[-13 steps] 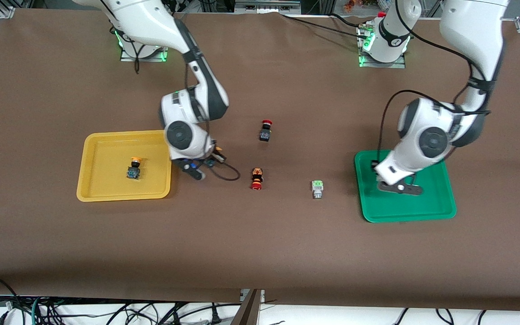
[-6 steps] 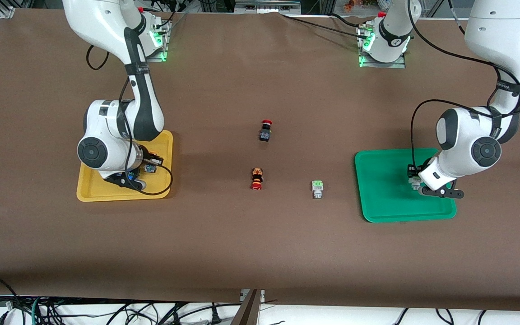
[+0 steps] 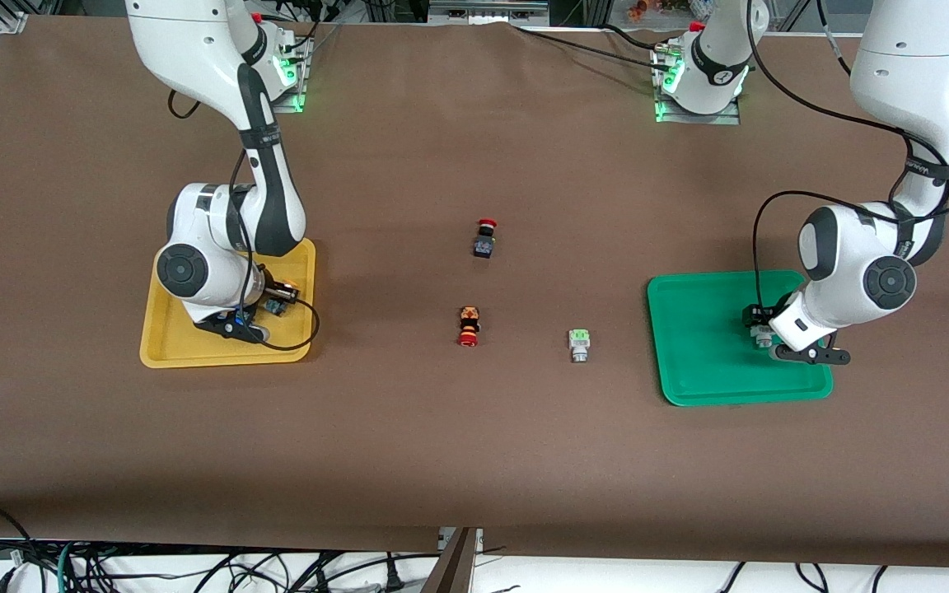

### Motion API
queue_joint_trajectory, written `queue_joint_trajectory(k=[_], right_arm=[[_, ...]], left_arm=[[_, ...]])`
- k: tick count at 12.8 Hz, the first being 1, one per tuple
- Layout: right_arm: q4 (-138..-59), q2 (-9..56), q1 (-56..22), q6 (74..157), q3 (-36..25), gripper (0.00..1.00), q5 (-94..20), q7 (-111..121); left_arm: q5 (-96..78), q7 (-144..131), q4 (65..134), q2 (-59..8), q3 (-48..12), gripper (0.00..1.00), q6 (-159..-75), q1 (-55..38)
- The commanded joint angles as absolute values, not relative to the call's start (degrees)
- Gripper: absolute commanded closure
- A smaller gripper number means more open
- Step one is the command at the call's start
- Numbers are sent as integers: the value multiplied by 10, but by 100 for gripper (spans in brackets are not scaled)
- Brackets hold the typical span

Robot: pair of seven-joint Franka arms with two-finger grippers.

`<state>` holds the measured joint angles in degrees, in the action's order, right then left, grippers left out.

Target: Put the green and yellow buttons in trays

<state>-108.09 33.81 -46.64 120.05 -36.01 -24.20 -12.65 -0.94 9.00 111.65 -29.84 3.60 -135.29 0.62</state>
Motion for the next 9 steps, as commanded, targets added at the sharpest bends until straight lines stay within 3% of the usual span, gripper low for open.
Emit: queue_joint_trajectory(k=[1, 5, 9], right_arm=[[-1022, 307, -473, 1123, -369, 1, -248, -161], [-941, 262, -479, 1036, -382, 1, -212, -172], [-940, 125, -479, 971, -382, 1, -136, -165]], left_arm=[[-50, 54, 1047, -288, 1, 0, -1269, -10], [-40, -141, 970, -329, -58, 0, -1262, -82], [-20, -275, 892, -400, -63, 0, -1266, -171]])
